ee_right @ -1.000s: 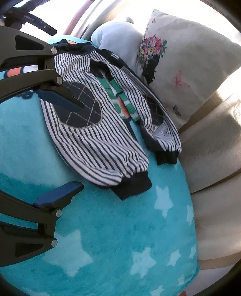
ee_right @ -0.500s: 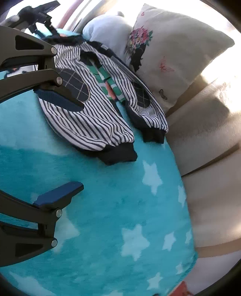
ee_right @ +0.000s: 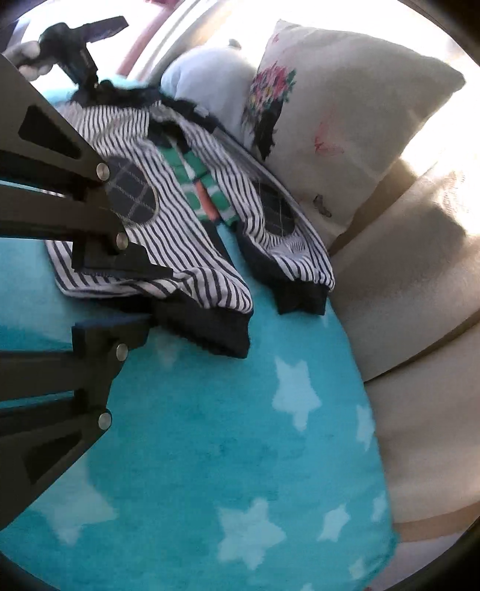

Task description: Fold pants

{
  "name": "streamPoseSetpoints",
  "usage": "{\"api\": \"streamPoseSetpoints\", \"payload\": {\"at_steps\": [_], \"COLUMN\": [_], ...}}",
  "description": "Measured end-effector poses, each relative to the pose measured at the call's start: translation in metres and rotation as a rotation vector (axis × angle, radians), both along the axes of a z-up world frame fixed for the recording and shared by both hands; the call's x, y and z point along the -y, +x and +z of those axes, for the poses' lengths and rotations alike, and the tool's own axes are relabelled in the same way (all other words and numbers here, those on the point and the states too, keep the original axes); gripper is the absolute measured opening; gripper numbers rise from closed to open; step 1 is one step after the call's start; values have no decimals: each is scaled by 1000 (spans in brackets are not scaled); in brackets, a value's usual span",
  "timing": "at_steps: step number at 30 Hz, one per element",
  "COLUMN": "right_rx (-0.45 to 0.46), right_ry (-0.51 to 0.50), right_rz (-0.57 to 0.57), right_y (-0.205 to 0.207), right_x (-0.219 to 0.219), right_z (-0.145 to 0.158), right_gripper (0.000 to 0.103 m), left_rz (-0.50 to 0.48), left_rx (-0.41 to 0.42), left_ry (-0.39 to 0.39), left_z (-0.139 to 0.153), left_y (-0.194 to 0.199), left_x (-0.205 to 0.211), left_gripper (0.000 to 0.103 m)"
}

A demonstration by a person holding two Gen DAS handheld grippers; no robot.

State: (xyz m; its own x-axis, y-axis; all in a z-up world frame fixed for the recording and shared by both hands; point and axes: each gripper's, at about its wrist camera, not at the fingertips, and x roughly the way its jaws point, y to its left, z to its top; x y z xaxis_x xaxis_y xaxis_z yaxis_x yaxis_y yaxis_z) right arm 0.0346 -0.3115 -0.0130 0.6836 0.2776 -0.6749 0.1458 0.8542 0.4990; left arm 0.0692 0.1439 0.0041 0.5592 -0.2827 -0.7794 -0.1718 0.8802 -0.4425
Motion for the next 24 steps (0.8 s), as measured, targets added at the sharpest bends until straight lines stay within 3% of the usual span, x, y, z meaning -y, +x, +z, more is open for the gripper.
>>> {"api": "streamPoseSetpoints", "payload": {"at_steps": [5,11,18,20,21,22,24], "right_rx": [19,13,8,-20,-24,-14,10], "right_ry": [12,34,41,30,30,28,-4], "right_rz": [14,27,18,-21,-36,-49,-79], "right_y": [-26,-58,-87,-86,-86,-87,-90], "right_x": [2,8,24,28,32,36,44], "right_z": [11,17,14,10,10,13,21], "right_gripper": [15,14,16,25,35,45,54], "left_rz": [-1,6,8,2,-7,-11,4], "left_rx": [10,26,25,20,27,40,74], "left_ry": [-72,-104,-86,-95,-105,-108,-81], "left_z": [2,9,7,1,0,0,6], "left_y": [-22,-48,-68,-72,-74,-78,-85], "left_x": [-9,-12,-23,-28,-30,-35,-44], "left_gripper": [10,10,17,21,22,26,38]}}
